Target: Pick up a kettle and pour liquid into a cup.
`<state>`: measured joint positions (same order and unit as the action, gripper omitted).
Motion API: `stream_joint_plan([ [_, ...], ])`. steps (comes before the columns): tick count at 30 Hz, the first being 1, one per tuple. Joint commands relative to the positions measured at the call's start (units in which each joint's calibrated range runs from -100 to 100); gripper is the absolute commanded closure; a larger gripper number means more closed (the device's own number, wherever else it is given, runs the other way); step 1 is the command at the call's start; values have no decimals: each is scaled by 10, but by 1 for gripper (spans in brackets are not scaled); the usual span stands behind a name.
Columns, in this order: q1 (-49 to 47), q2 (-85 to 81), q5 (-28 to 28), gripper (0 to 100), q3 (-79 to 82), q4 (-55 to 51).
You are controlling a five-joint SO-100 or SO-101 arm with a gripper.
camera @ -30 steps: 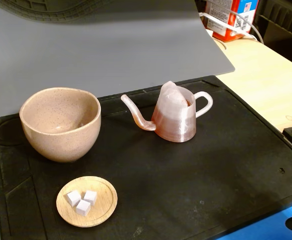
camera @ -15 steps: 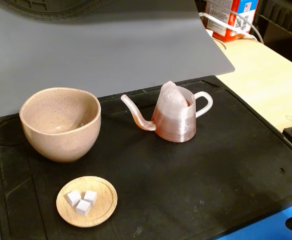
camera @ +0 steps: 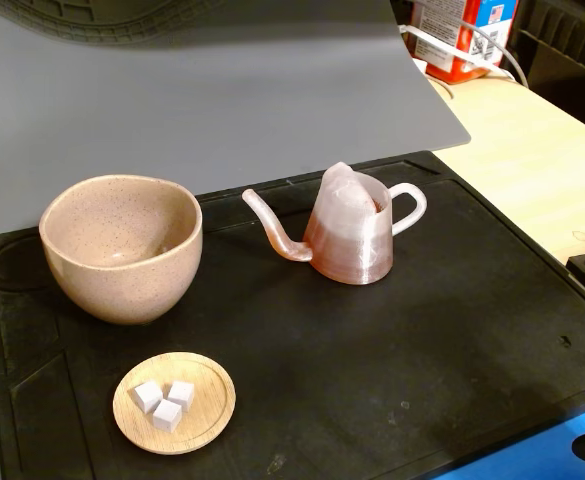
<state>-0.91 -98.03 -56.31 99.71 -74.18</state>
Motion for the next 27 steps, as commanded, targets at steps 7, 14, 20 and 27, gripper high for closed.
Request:
stream_joint_plan([
  [7, 1, 0, 3, 99, 2, -2],
  [14, 0, 0, 3, 99, 2, -2],
  [20, -2, 0, 3, 99, 2, -2],
  [27, 2, 0, 3, 99, 2, -2],
])
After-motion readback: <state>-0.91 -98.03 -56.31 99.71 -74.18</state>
